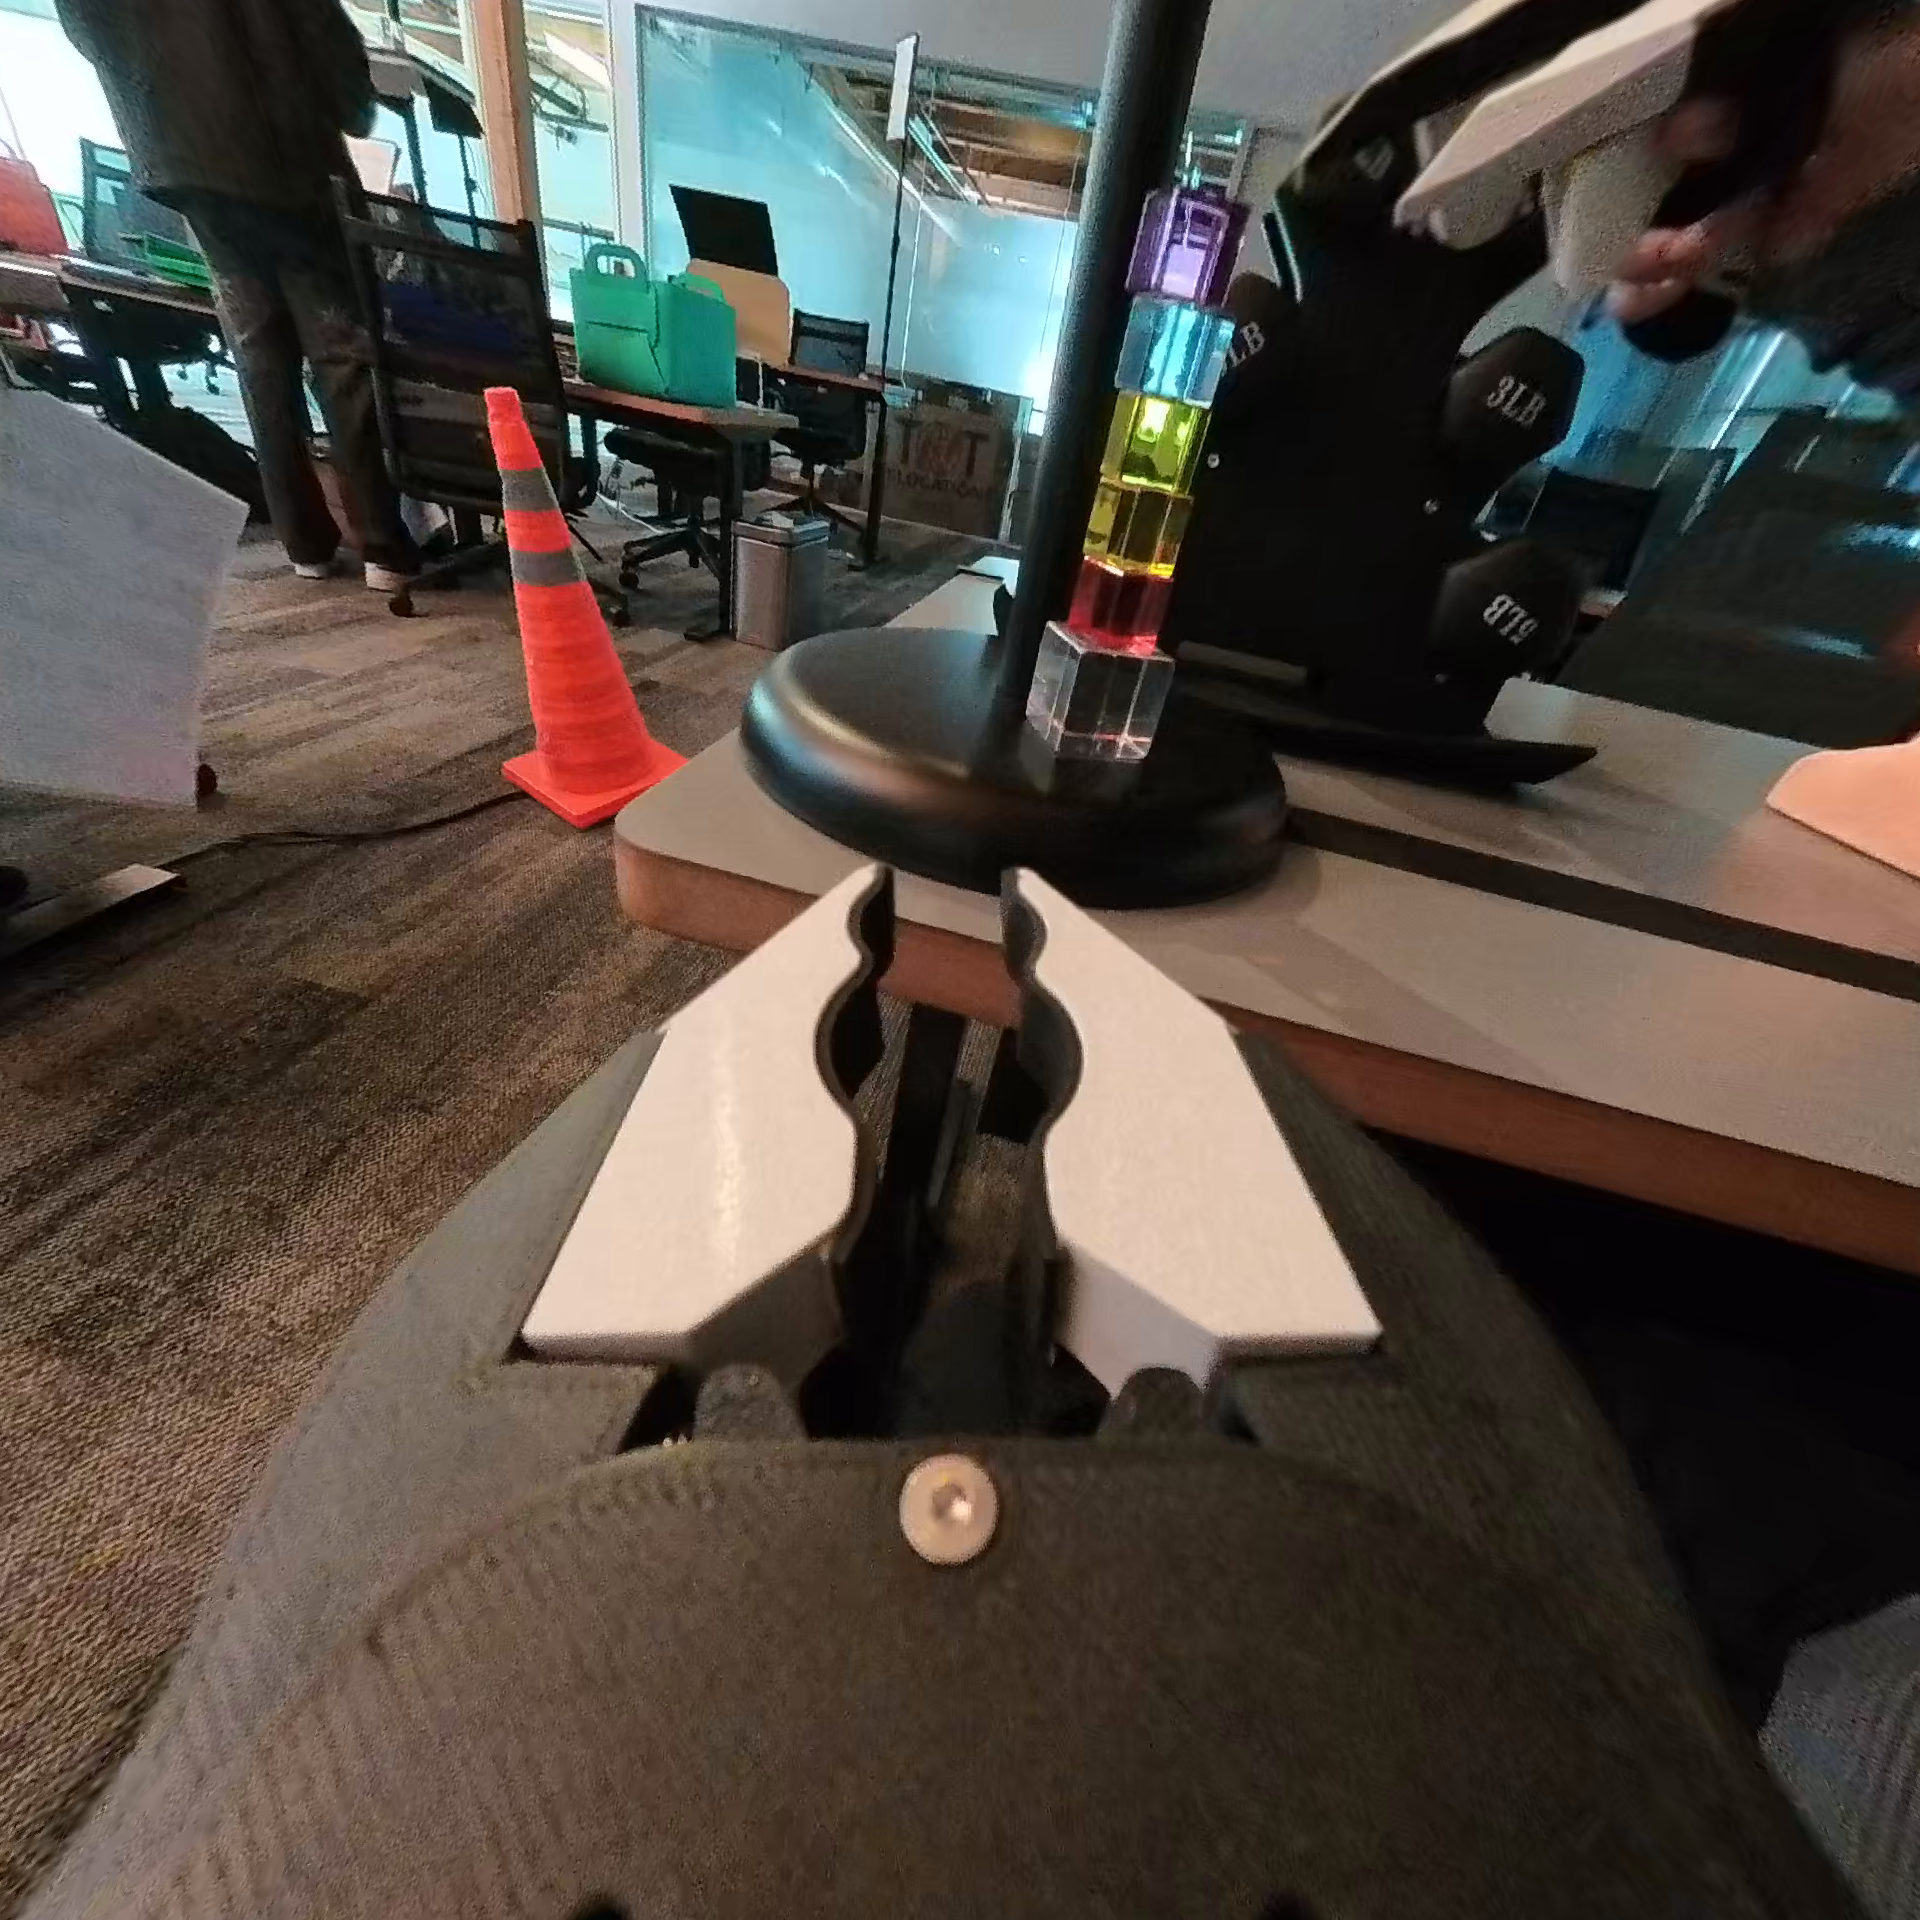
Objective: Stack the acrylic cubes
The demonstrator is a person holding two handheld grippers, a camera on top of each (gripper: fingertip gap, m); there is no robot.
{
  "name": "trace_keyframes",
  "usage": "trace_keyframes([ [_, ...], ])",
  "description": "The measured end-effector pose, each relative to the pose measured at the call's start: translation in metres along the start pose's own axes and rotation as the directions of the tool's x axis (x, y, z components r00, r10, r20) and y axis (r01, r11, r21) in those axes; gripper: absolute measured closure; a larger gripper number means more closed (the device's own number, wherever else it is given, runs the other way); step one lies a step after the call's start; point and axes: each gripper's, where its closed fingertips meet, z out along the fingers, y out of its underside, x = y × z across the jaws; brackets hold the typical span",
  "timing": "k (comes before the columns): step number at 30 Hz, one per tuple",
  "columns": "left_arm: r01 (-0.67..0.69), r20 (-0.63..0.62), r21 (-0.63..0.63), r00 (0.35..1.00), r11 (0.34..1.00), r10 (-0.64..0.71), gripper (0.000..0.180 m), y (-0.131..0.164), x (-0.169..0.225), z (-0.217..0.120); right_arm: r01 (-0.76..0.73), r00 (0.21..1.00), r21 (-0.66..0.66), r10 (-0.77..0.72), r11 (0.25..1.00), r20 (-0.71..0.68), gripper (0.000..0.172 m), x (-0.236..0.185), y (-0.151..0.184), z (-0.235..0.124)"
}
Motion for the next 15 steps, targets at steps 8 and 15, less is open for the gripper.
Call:
trace_keyframes([
  [8,-0.080,0.069,-0.053,0.994,0.995,0.084,0.161,0.018,-0.011,0.006,0.093,0.840,0.486,0.194,0.869,-0.507,0.172,-0.020,0.072,-0.027],
  [15,-0.188,0.125,0.001,0.974,0.982,0.187,0.151,-0.009,0.020,0.064,0.098,0.875,0.659,0.251,0.746,-0.414,0.172,-0.050,0.088,-0.046],
])
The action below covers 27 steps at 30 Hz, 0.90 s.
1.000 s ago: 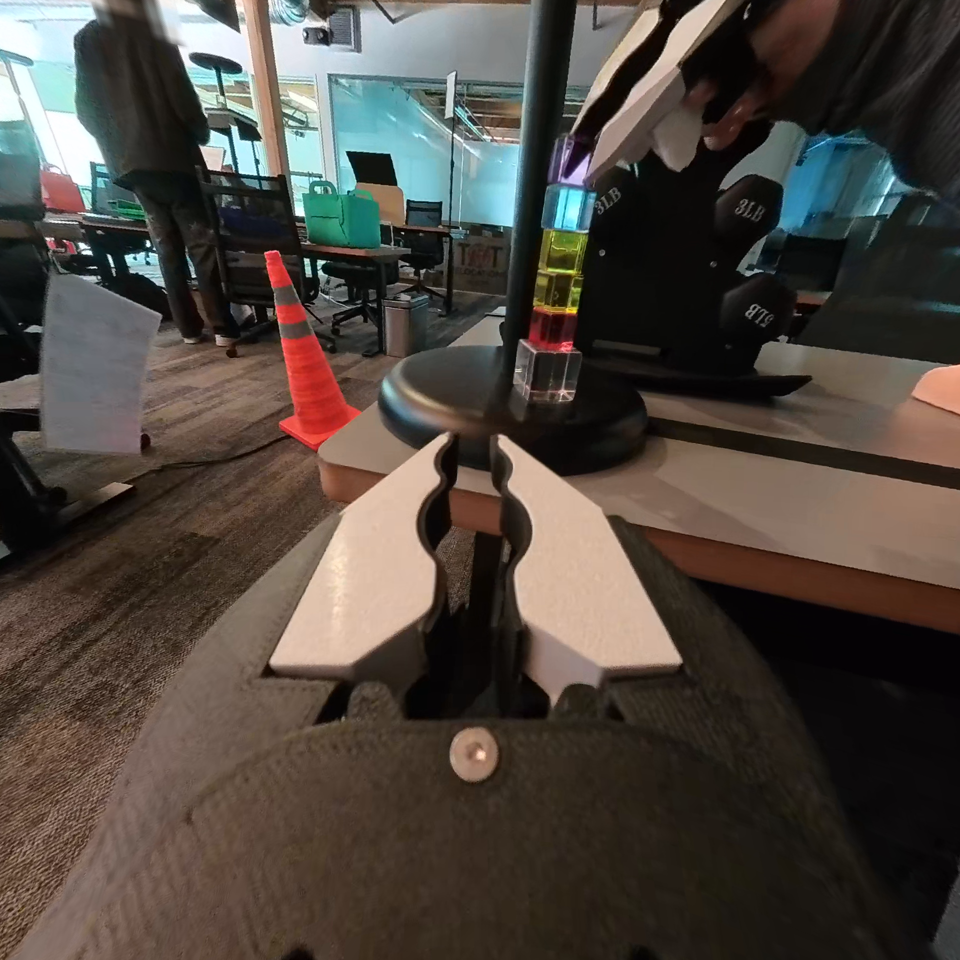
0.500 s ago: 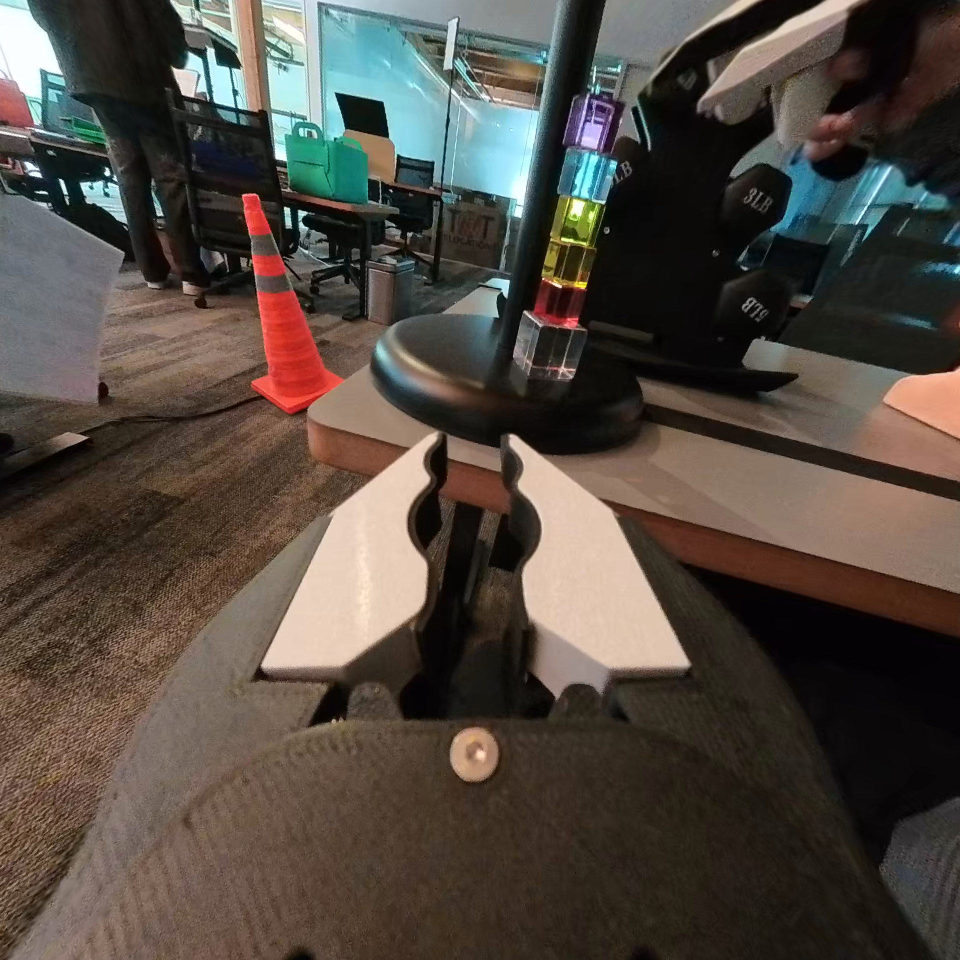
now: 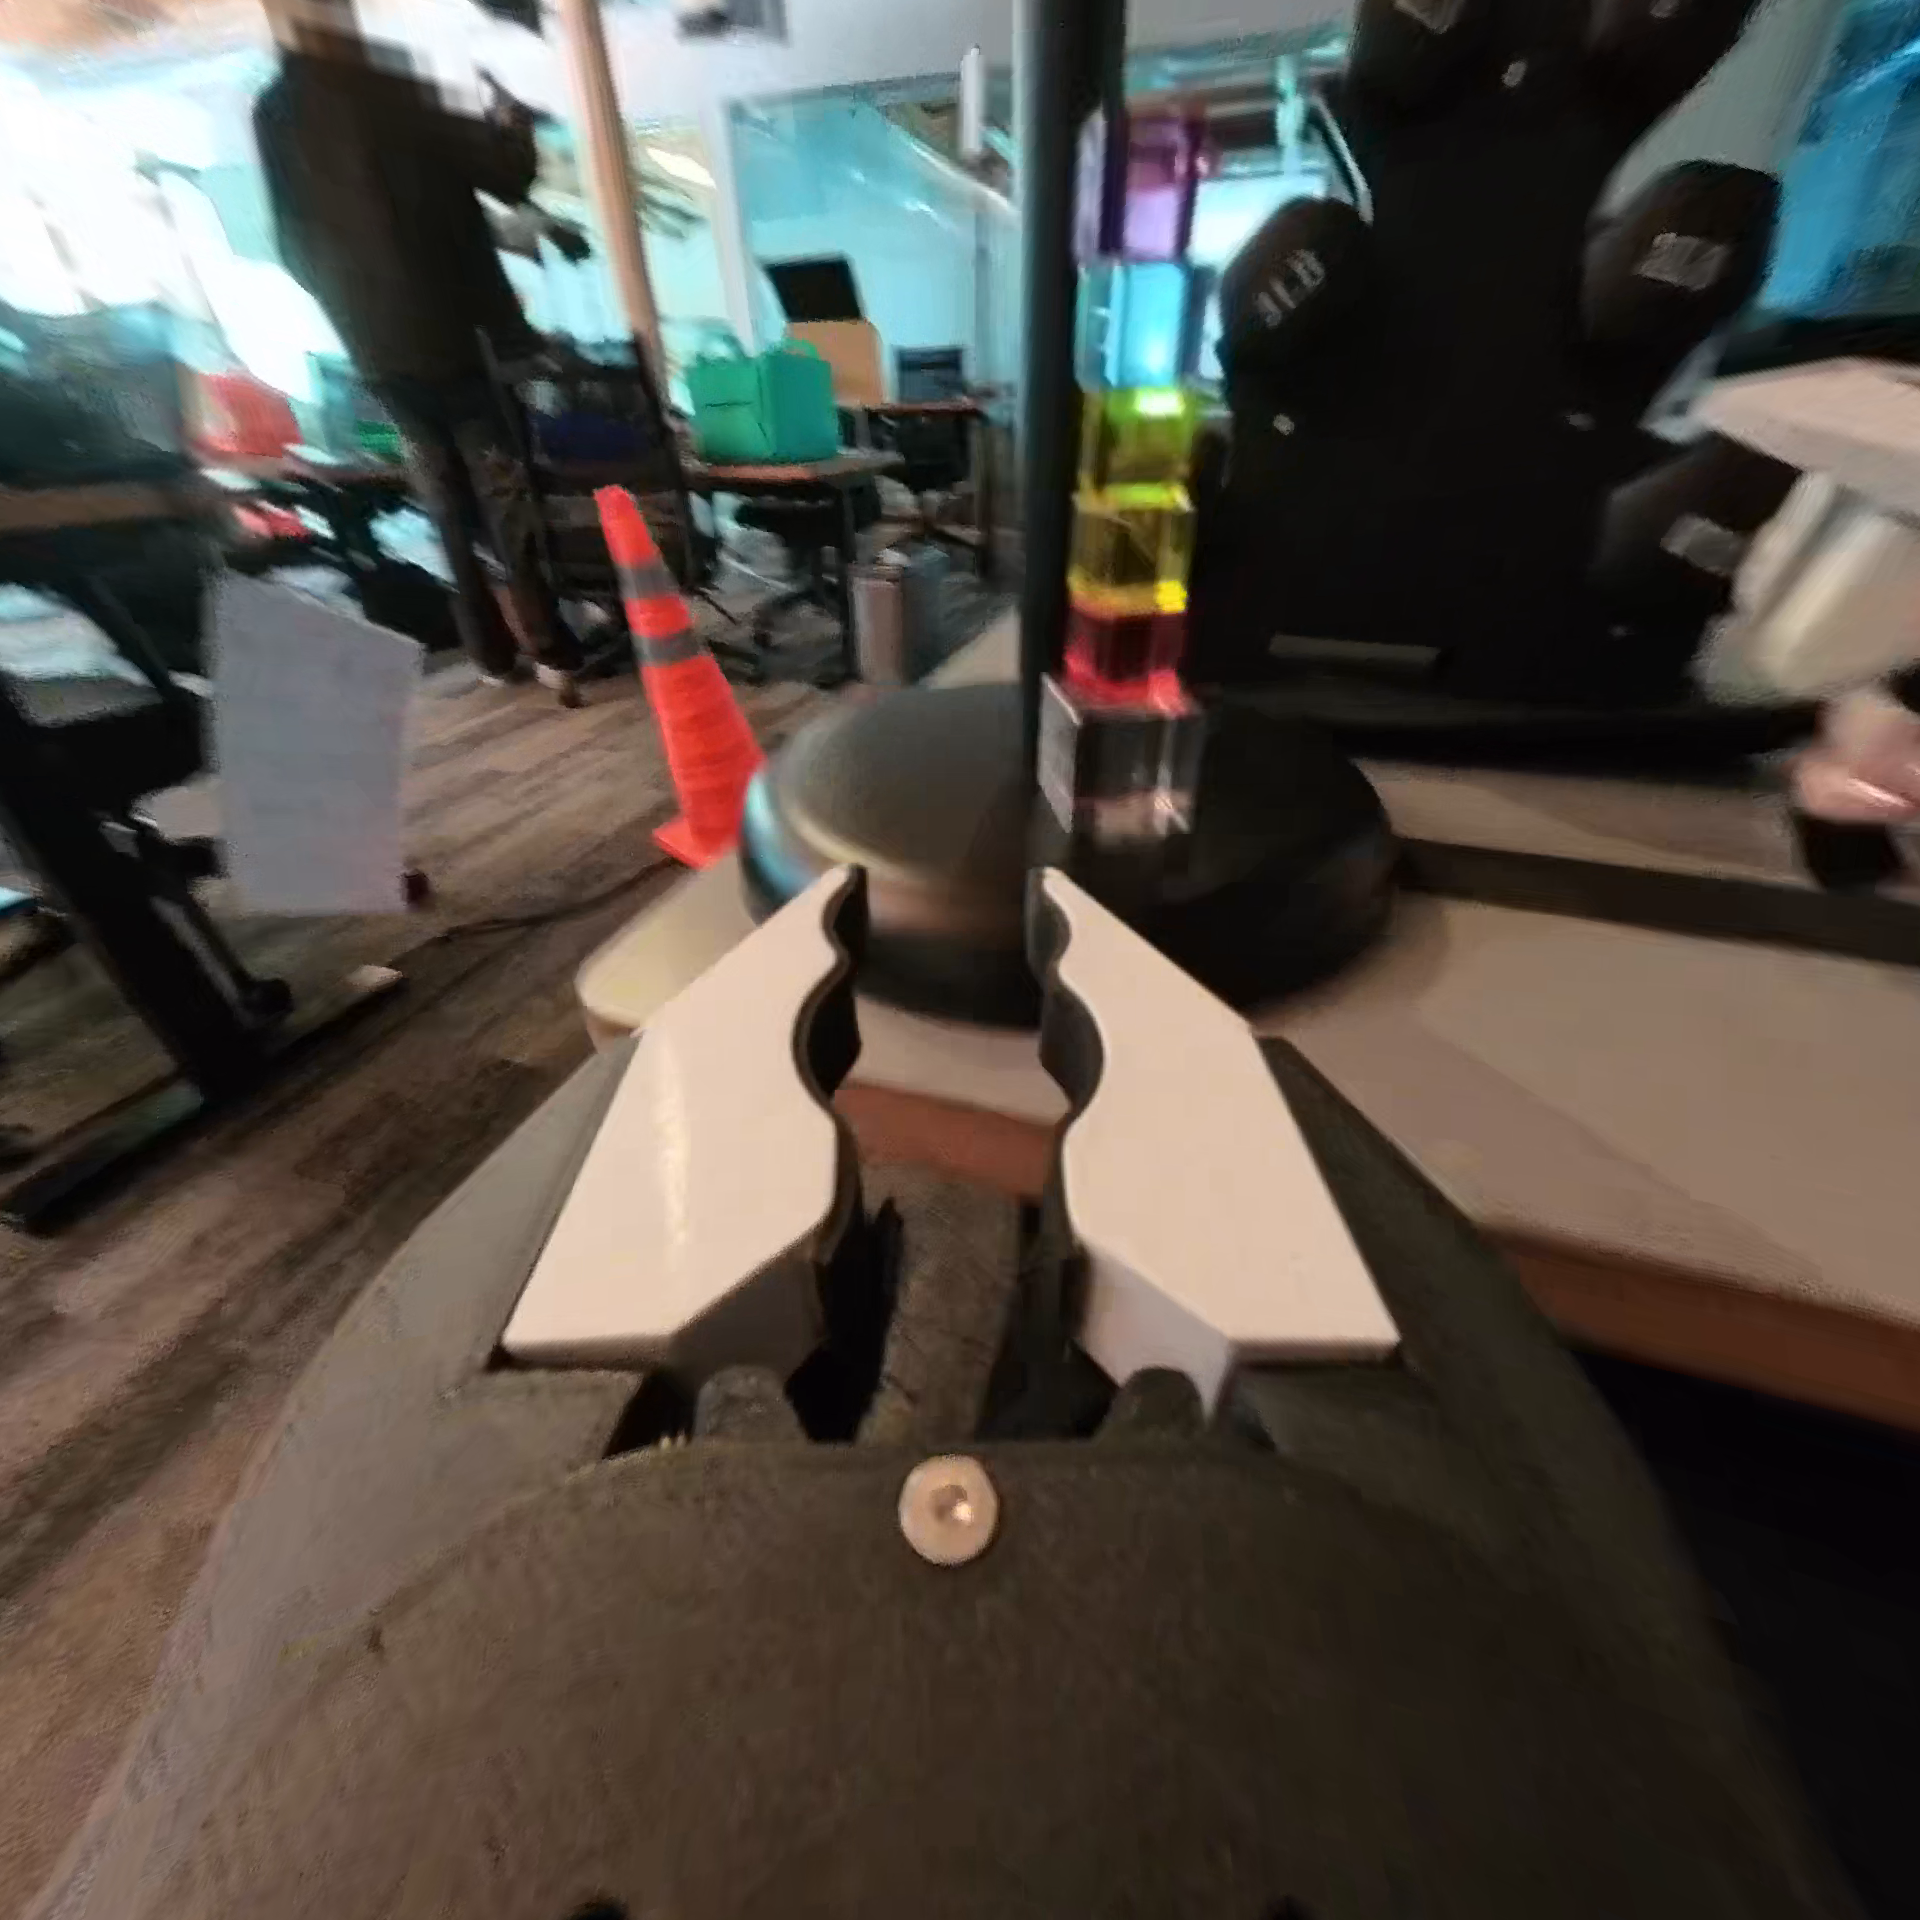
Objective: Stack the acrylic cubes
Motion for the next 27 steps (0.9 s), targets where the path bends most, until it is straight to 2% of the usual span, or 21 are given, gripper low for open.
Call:
trace_keyframes([
  [3,-0.038,0.129,0.025,0.991,0.999,0.034,0.169,-0.029,-0.014,0.037,-0.071,0.997,-0.005,0.071,0.997,-0.011,0.172,0.002,0.008,-0.004],
  [5,0.020,0.087,-0.009,0.996,1.000,-0.019,0.180,-0.032,-0.010,0.064,-0.069,0.998,-0.007,0.069,0.998,-0.003,0.172,0.000,0.008,-0.004],
  [10,0.080,0.063,-0.210,0.996,0.974,-0.068,0.180,0.003,0.000,0.113,-0.034,0.999,-0.011,0.034,0.999,-0.001,0.172,-0.003,0.009,-0.005],
  [12,0.094,0.066,-0.197,0.994,0.976,-0.082,0.180,0.002,0.006,0.119,-0.025,1.000,-0.020,0.025,0.999,-0.001,0.172,-0.003,0.012,-0.004],
  [15,0.047,0.129,-0.188,0.991,0.981,-0.023,0.180,-0.007,-0.002,0.123,-0.028,1.000,-0.024,0.027,0.999,-0.003,0.172,-0.003,0.013,-0.003],
  [18,0.068,0.134,-0.178,0.990,0.982,-0.045,0.180,-0.016,-0.004,0.129,-0.032,0.999,-0.022,0.031,0.999,-0.006,0.172,-0.002,0.013,-0.003],
  [27,-0.005,0.157,-0.051,0.988,0.999,0.013,0.180,-0.031,0.014,0.134,-0.038,0.999,-0.031,0.038,0.999,-0.008,0.172,-0.001,0.015,-0.003],
])
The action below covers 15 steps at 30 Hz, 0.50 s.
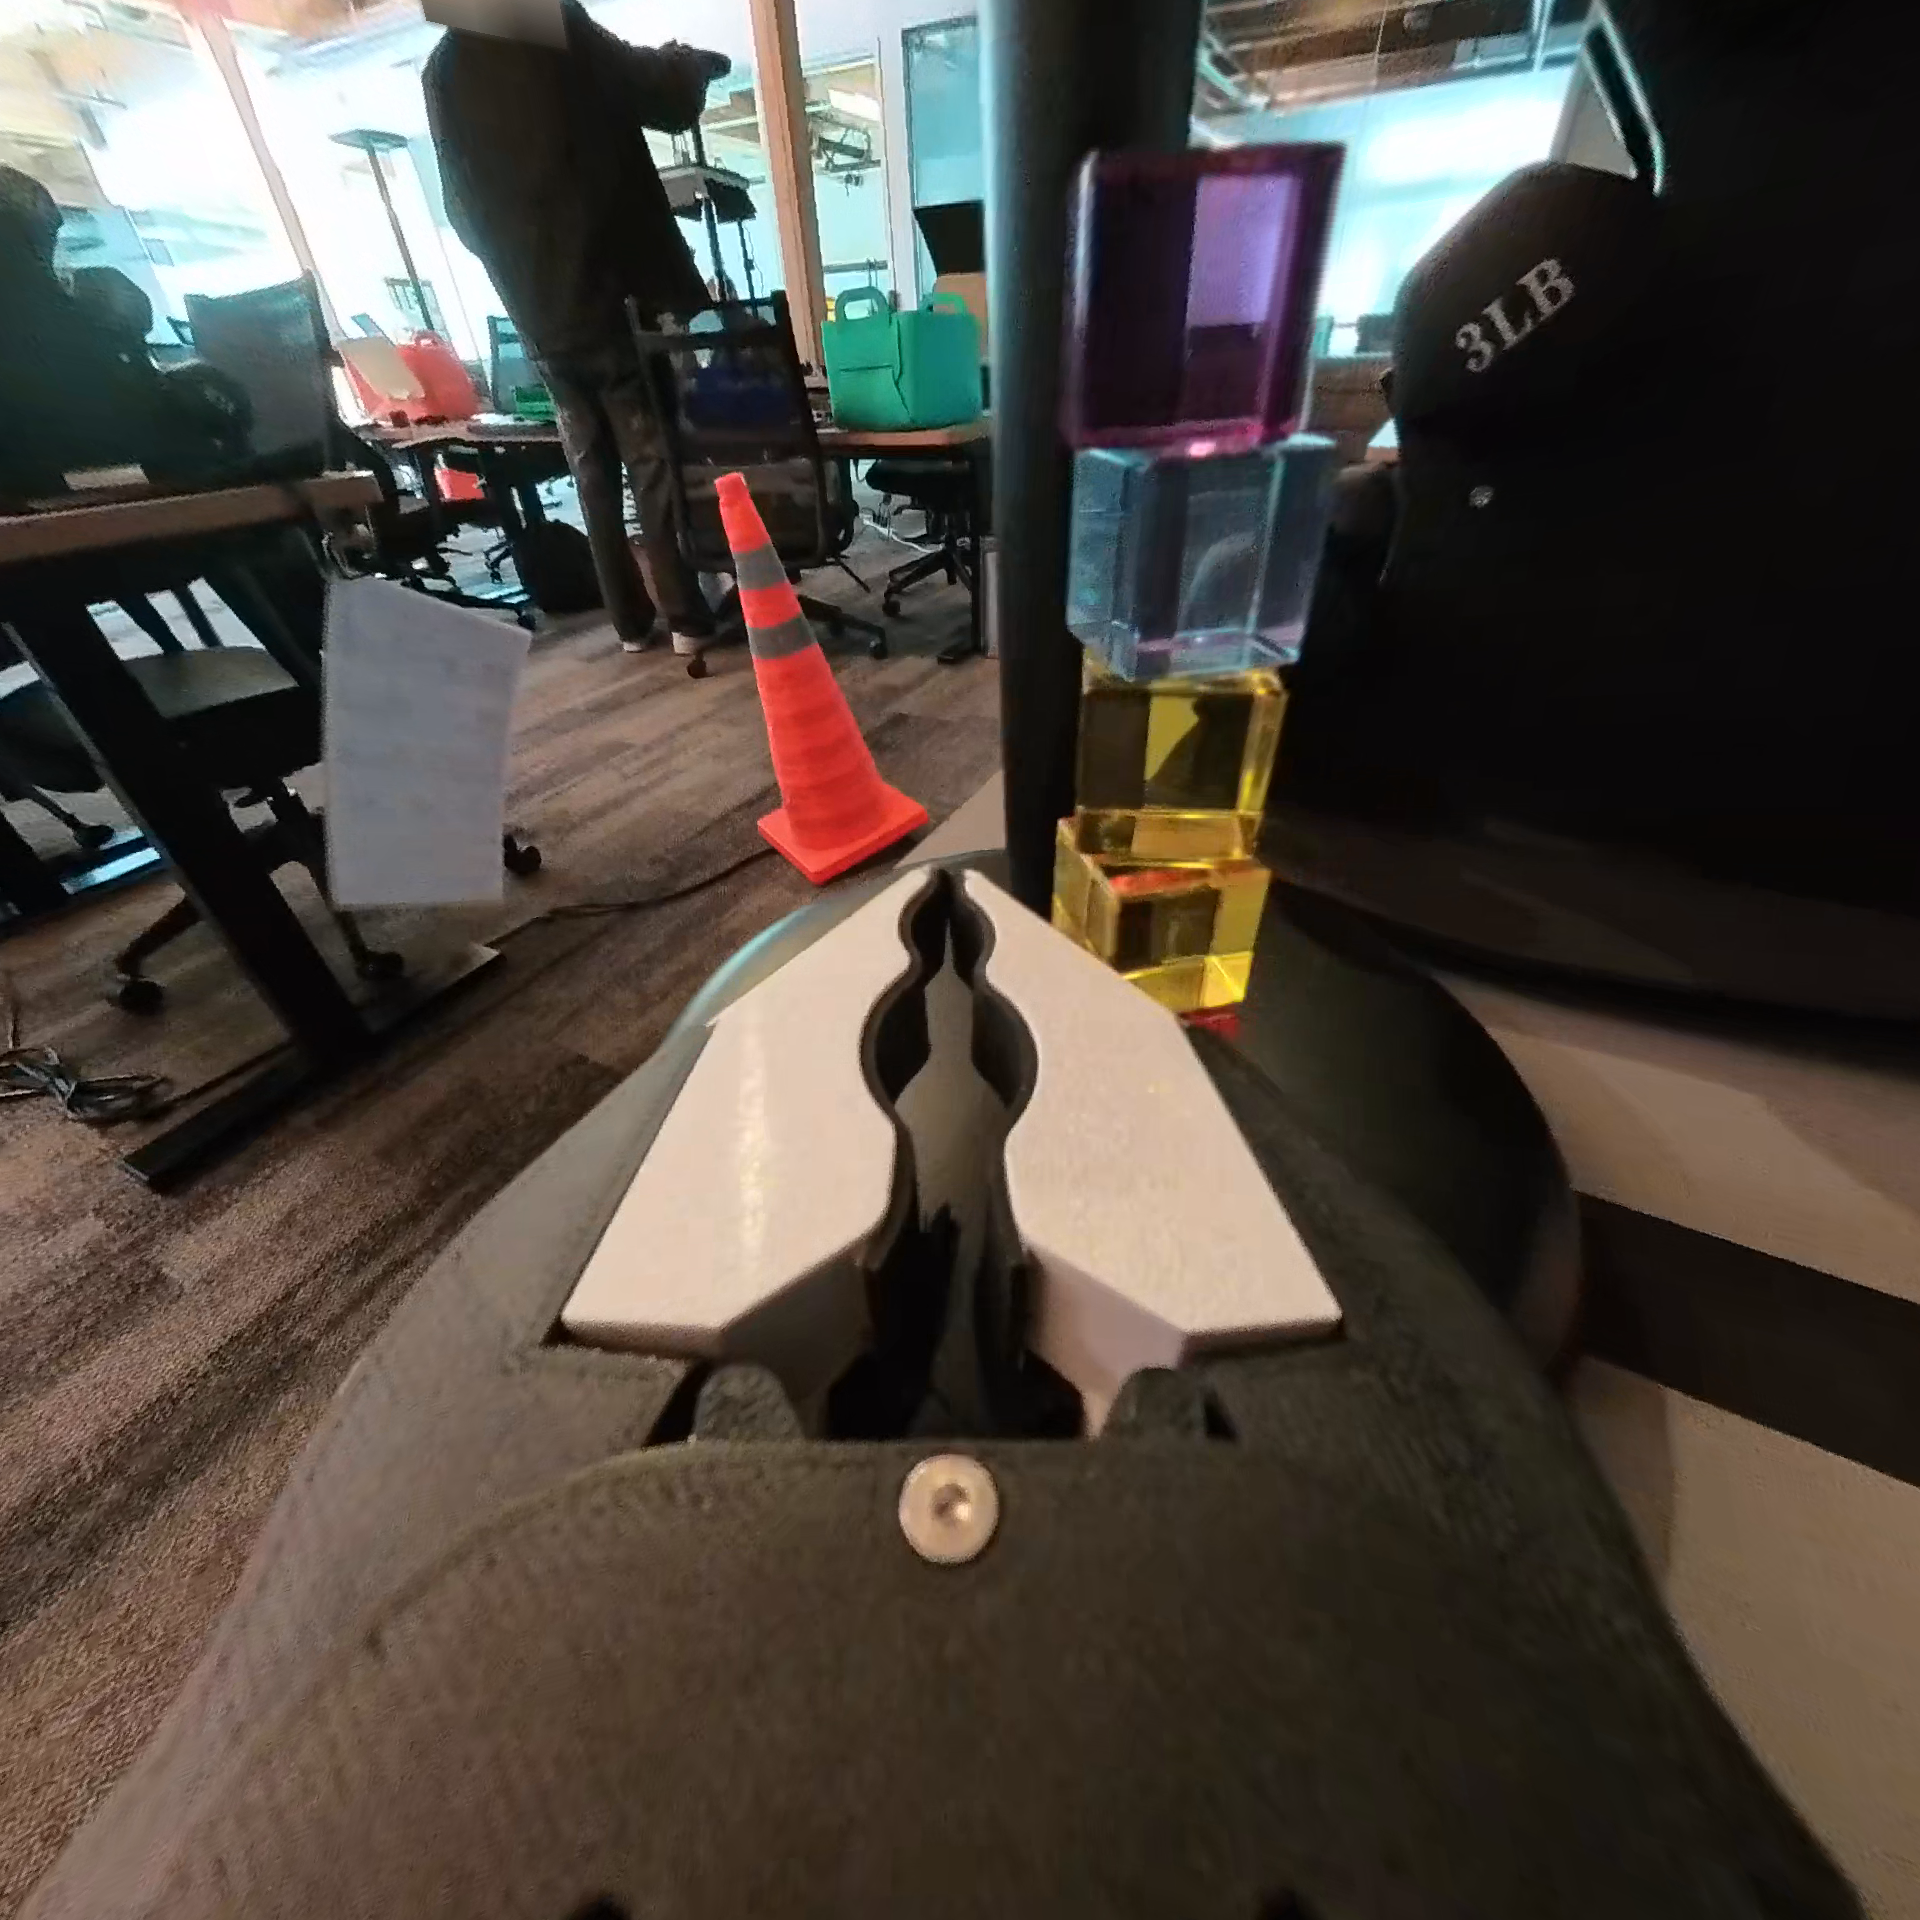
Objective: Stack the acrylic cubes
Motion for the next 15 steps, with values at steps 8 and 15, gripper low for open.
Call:
trace_keyframes([
  [8,-0.038,0.026,0.055,0.999,0.998,0.037,0.180,-0.012,0.010,0.002,-0.014,1.000,0.000,0.014,1.000,-0.005,0.172,0.002,0.001,0.000],
  [15,-0.076,0.023,0.099,0.997,0.992,0.074,0.180,-0.027,0.031,0.009,-0.032,0.999,0.005,0.032,0.999,-0.023,0.172,0.008,0.000,-0.001],
])
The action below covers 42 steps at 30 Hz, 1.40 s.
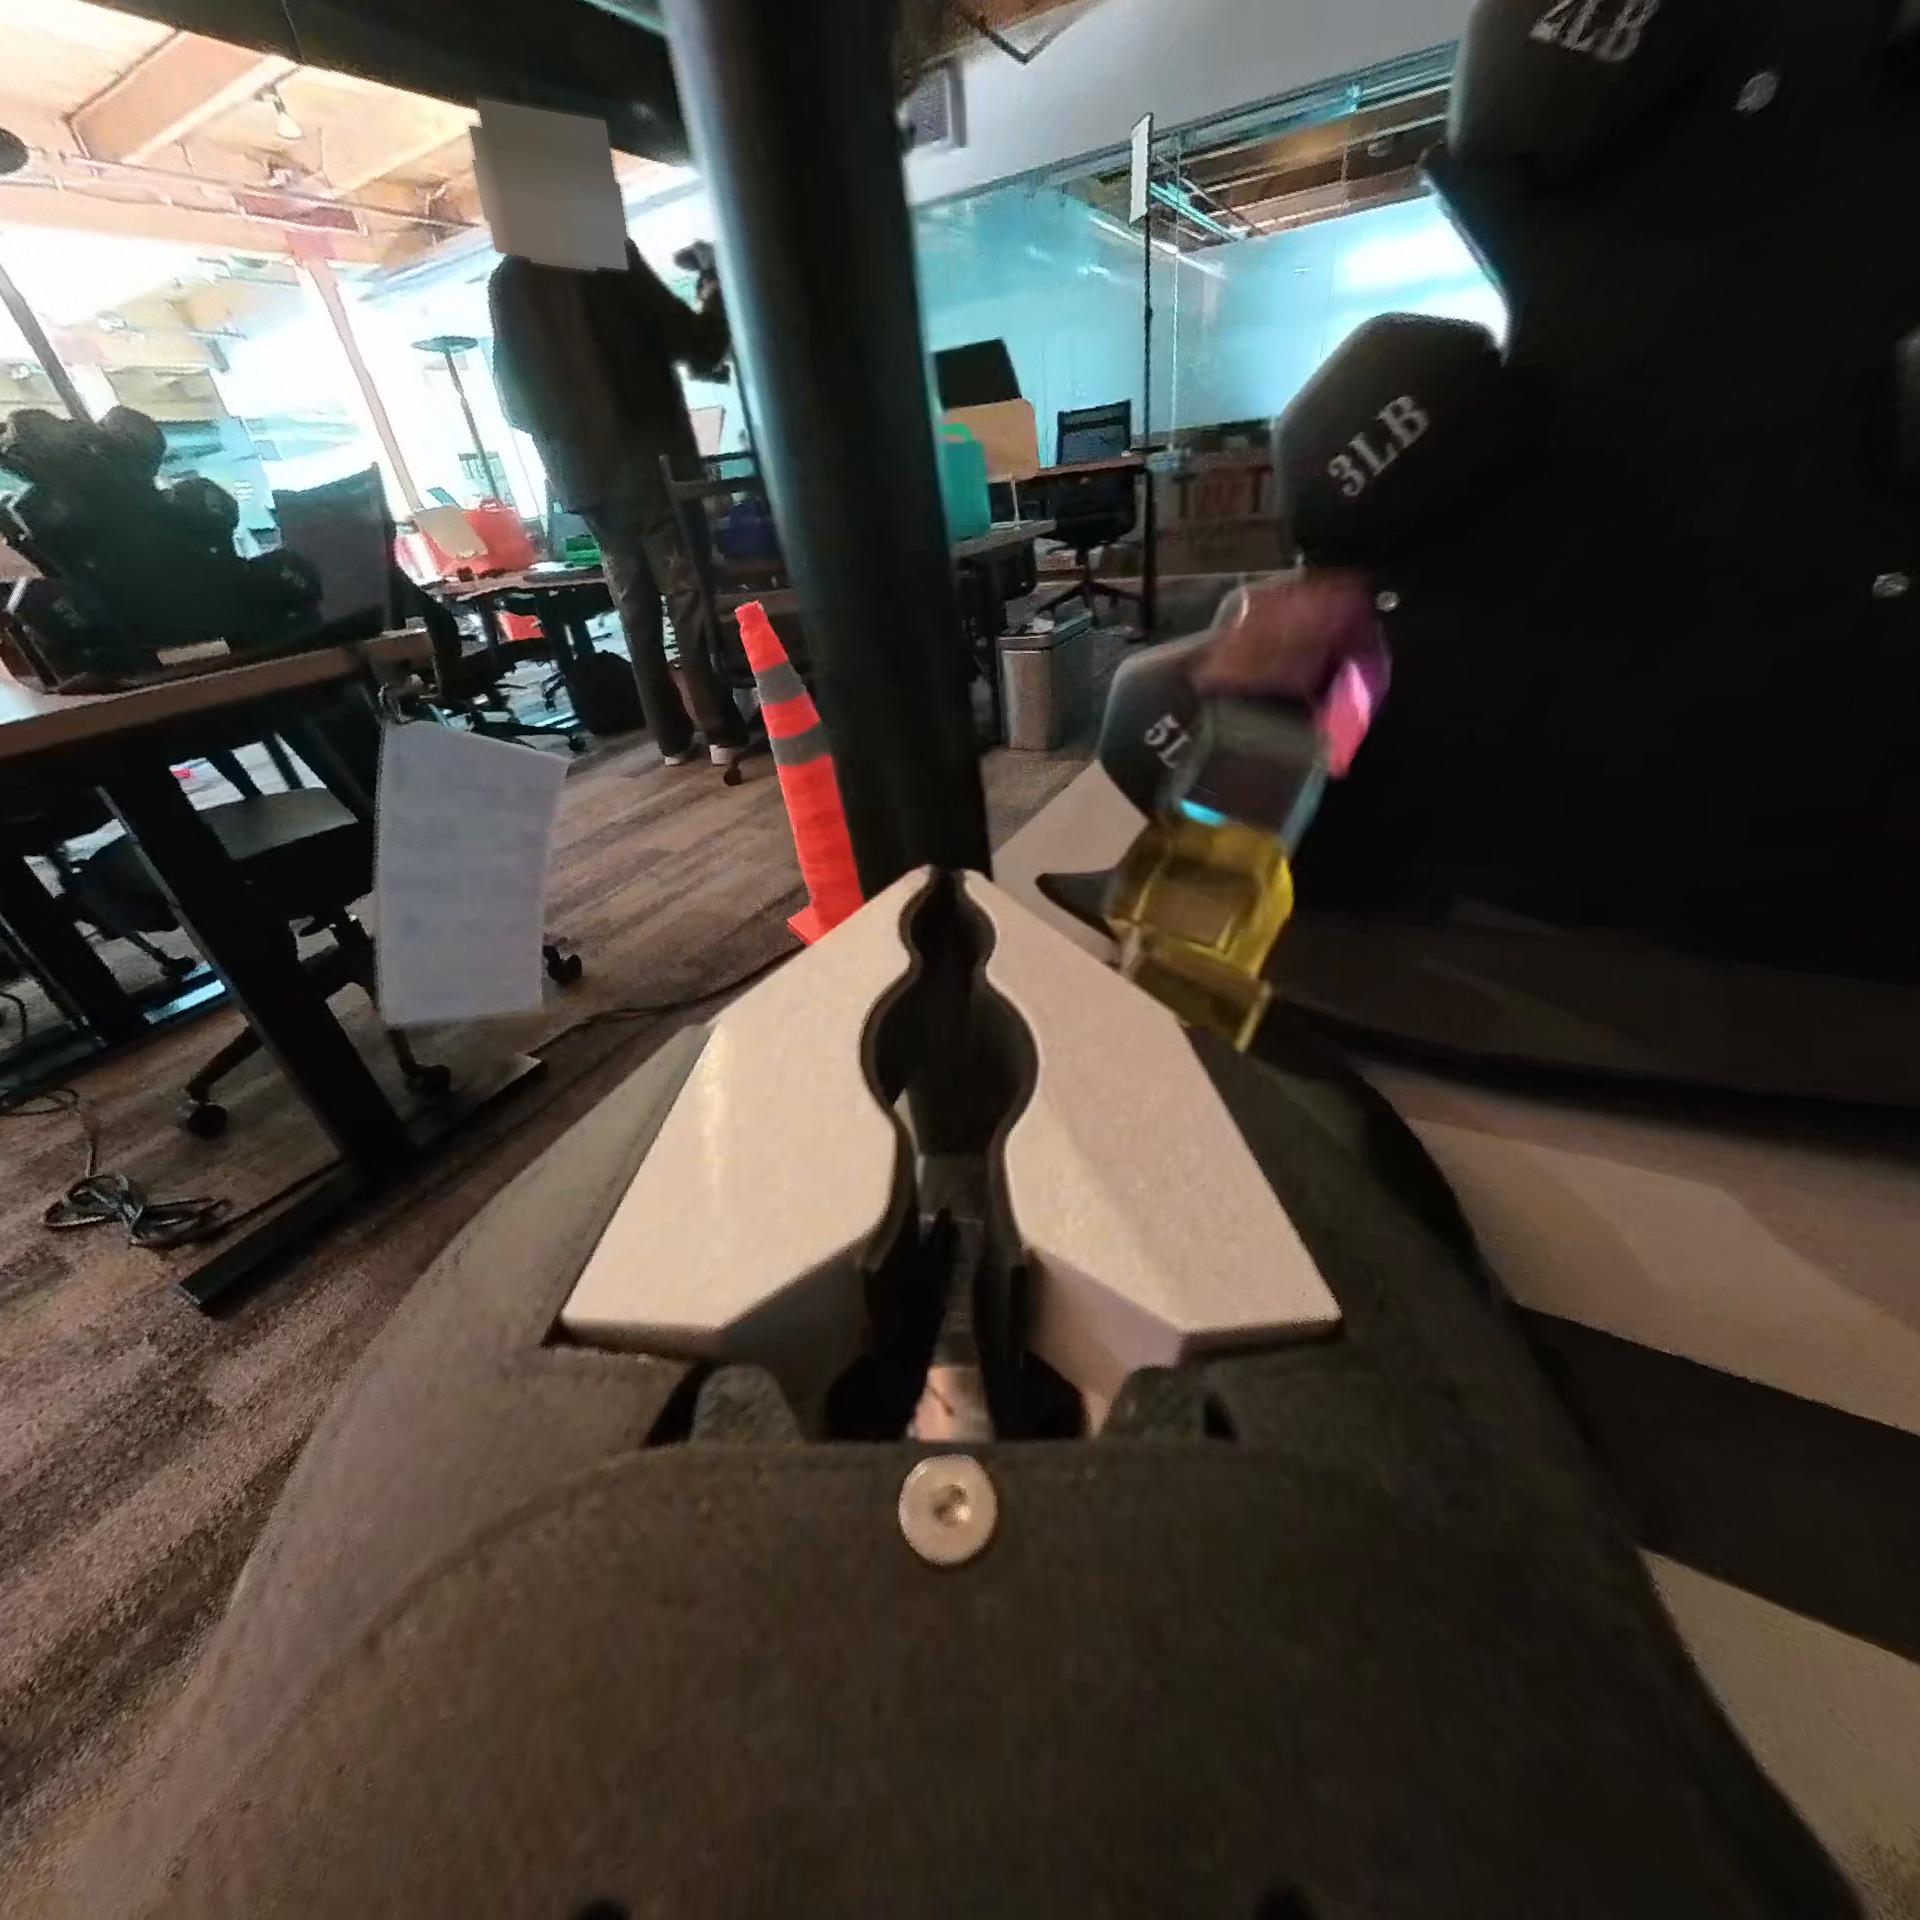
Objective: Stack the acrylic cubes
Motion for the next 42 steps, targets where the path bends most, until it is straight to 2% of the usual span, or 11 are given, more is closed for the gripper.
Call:
trace_keyframes([
  [4,-0.059,-0.007,-0.015,0.998,0.998,0.058,0.180,0.003,0.016,0.006,-0.019,0.997,-0.035,0.016,0.999,-0.075,0.172,0.017,0.006,-0.002],
  [9,-0.135,0.020,0.021,0.991,0.991,0.135,0.180,-0.003,0.022,0.004,-0.091,0.988,0.010,0.091,0.996,-0.127,0.172,0.035,0.003,-0.008],
  [14,-0.093,0.016,0.069,0.996,0.993,0.092,0.180,-0.011,0.018,-0.004,-0.141,0.979,0.027,0.143,0.990,-0.144,0.172,0.043,0.004,-0.010],
  [21,0.049,0.006,0.187,0.999,0.981,-0.051,0.179,-0.044,-0.026,-0.055,-0.160,0.975,0.044,0.165,0.986,-0.151,0.172,0.046,0.002,-0.012],
  [23,0.091,-0.041,0.109,0.995,0.990,-0.087,0.154,-0.031,-0.034,-0.060,-0.163,0.974,0.043,0.167,0.986,-0.152,0.172,0.046,0.003,-0.012],
  [26,0.164,-0.196,-0.076,0.965,0.984,-0.176,0.117,0.000,-0.020,-0.061,-0.168,0.973,0.047,0.174,0.985,-0.154,0.172,0.047,0.002,-0.012],
  [28,0.187,-0.295,-0.210,0.924,0.960,-0.245,0.106,0.024,-0.001,-0.061,-0.169,0.973,0.047,0.175,0.984,-0.154,0.172,0.047,0.002,-0.012],
  [30,0.164,-0.312,-0.307,0.913,0.937,-0.262,0.100,0.045,0.009,-0.058,-0.168,0.973,0.047,0.173,0.985,-0.153,0.172,0.046,0.002,-0.013],
  [32,0.145,-0.294,-0.356,0.920,0.923,-0.258,0.101,0.057,0.013,-0.055,-0.165,0.974,0.045,0.170,0.985,-0.152,0.172,0.046,0.002,-0.013],
  [37,0.122,-0.220,-0.410,0.948,0.904,-0.228,0.130,0.073,0.013,-0.050,-0.172,0.973,0.044,0.176,0.984,-0.150,0.172,0.046,0.003,-0.012],
  [42,0.074,-0.183,-0.409,0.970,0.909,-0.161,0.139,0.074,0.014,-0.049,-0.176,0.973,0.042,0.181,0.983,-0.147,0.172,0.045,0.004,-0.012],
])
